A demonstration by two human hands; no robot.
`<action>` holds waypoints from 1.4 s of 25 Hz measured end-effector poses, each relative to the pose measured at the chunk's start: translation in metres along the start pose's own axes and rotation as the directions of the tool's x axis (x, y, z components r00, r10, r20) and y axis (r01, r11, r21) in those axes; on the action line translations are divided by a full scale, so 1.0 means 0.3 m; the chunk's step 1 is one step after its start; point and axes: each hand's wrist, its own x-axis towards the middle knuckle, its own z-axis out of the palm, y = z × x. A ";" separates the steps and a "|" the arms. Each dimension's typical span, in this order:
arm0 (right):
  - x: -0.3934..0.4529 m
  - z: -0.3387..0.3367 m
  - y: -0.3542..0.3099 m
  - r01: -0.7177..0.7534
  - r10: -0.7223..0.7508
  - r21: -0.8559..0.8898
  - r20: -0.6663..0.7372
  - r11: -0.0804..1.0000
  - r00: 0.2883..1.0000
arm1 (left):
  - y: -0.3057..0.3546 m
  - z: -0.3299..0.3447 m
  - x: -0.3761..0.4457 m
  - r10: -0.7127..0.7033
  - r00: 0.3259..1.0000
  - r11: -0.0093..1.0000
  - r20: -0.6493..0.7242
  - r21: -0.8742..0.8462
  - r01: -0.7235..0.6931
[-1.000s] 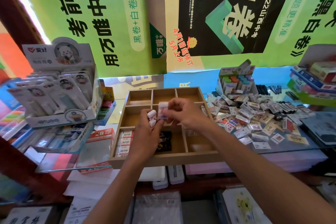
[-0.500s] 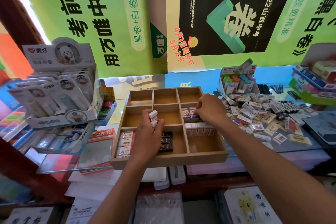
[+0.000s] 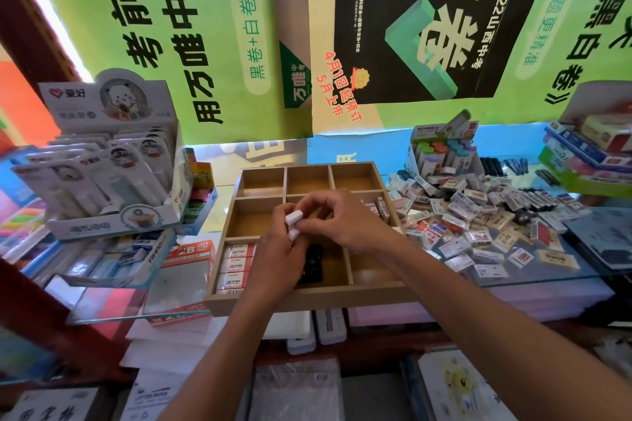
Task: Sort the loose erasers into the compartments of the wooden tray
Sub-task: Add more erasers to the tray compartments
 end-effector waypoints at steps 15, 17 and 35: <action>0.054 -0.196 0.203 -0.477 0.159 -0.610 -0.501 0.633 0.851 | -0.013 0.013 0.016 -0.024 0.993 0.998 -0.117 0.047 0.030; 0.055 -0.219 0.219 -0.499 0.174 -0.563 -0.530 0.659 0.830 | -0.012 0.016 0.020 -0.017 0.992 0.998 -0.124 0.055 0.024; -0.045 0.080 0.017 -0.019 0.012 0.094 0.078 0.995 0.997 | -0.024 -0.001 0.009 0.089 0.986 0.994 -0.139 -0.052 -0.097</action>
